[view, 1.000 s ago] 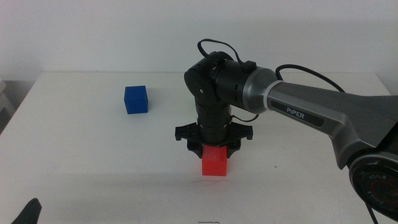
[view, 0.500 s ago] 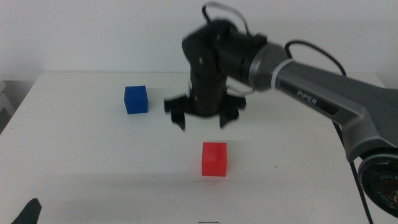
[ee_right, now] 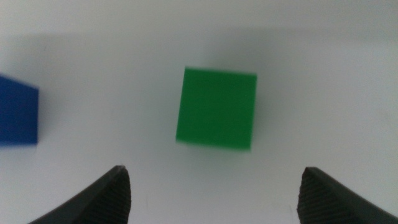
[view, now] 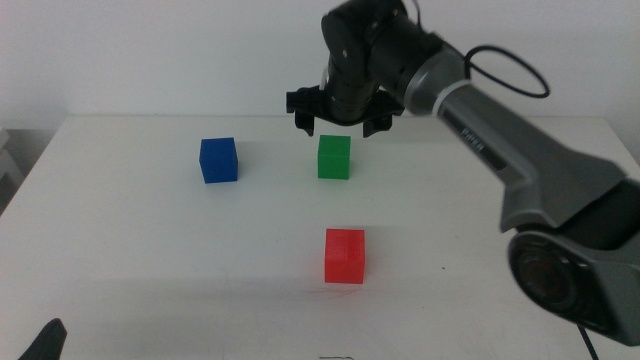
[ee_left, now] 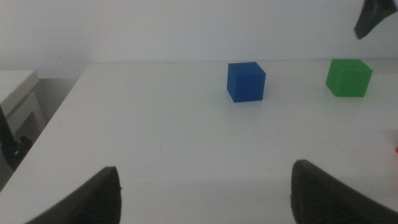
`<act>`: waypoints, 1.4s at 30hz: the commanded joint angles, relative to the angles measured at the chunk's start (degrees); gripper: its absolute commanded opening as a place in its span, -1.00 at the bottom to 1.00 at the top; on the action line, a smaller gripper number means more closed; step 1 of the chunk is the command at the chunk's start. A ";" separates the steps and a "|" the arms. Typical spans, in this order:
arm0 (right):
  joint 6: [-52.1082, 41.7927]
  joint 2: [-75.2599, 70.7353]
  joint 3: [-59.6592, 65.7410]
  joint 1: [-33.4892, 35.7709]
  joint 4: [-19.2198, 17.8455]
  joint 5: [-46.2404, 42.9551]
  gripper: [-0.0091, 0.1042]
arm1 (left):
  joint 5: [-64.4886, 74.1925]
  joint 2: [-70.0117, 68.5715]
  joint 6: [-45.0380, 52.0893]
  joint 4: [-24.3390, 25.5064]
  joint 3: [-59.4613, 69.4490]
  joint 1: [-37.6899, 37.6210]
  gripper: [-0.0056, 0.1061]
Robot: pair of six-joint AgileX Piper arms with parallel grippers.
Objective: Stack red cubes first, then green, then blue cubes in a specific spot.
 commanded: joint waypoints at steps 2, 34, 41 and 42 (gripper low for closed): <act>0.25 -0.87 -4.43 -0.84 -2.76 -4.85 0.66 | -4.62 -1.02 -0.49 -0.65 -0.18 -0.06 0.78; 8.66 7.58 -5.26 -1.31 -9.71 -14.12 0.54 | -4.62 -1.02 -0.49 -0.65 -0.18 -0.06 0.78; 9.11 7.97 -5.26 -1.31 -11.06 -13.50 0.32 | -4.62 -1.02 -0.49 -0.65 -0.18 -0.06 0.78; 9.11 7.97 -5.26 -1.31 -11.21 -13.38 0.29 | -4.62 -1.02 -0.49 -0.65 -0.18 -0.06 0.78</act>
